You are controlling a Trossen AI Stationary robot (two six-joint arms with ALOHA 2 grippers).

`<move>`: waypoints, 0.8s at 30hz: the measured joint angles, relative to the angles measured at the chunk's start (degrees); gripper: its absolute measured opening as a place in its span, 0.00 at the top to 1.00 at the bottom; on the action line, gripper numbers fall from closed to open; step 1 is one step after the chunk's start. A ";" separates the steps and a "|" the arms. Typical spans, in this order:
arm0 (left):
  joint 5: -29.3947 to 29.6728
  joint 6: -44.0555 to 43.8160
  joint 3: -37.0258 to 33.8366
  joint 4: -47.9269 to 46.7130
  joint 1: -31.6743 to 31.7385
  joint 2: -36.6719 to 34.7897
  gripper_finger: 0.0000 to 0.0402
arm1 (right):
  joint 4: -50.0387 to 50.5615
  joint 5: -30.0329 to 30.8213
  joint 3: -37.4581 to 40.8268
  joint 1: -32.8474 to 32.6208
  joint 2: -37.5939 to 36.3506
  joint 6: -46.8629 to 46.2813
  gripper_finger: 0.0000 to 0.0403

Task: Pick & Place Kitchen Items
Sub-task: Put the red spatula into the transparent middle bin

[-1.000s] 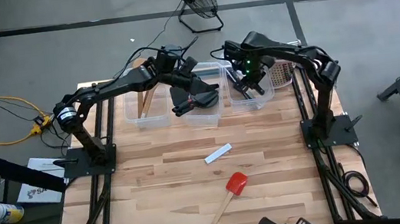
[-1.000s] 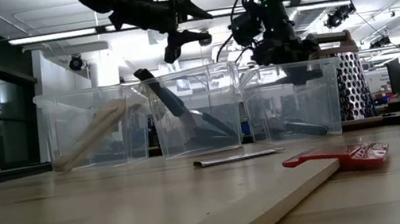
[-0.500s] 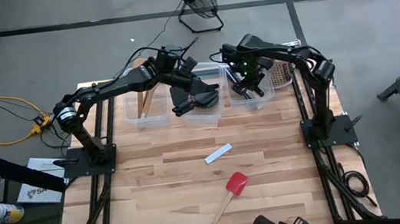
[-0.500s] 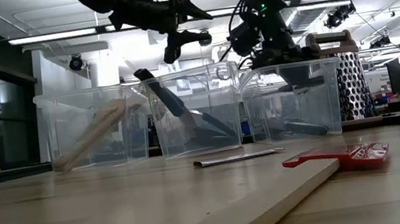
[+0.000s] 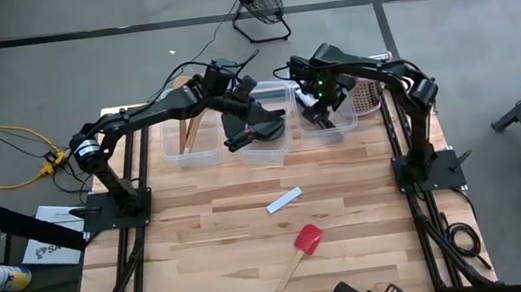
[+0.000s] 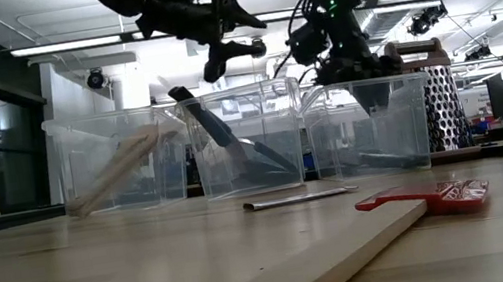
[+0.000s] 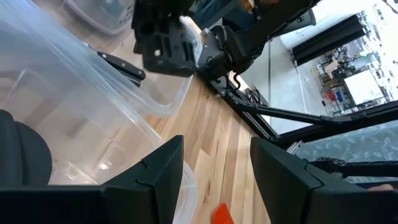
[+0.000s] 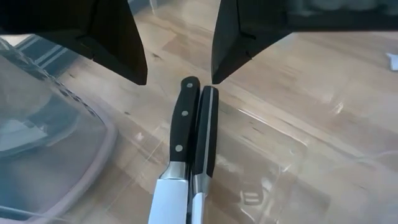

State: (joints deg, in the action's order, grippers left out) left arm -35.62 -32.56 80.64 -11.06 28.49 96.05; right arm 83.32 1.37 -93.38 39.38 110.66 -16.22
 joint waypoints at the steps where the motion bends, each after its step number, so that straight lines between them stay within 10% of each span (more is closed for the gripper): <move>1: 0.00 0.21 0.00 -0.21 0.00 0.00 0.54 | 0.02 0.00 0.00 0.00 -0.51 -0.15 0.58; 24: 6.08 0.20 -0.02 -11.38 -5.49 -4.26 0.54 | -5.26 0.05 0.00 -3.49 -24.84 -7.65 0.58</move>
State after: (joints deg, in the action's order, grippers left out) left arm -29.54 -32.36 80.62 -22.45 23.00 91.79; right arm 78.06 1.41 -93.38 35.89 85.82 -23.87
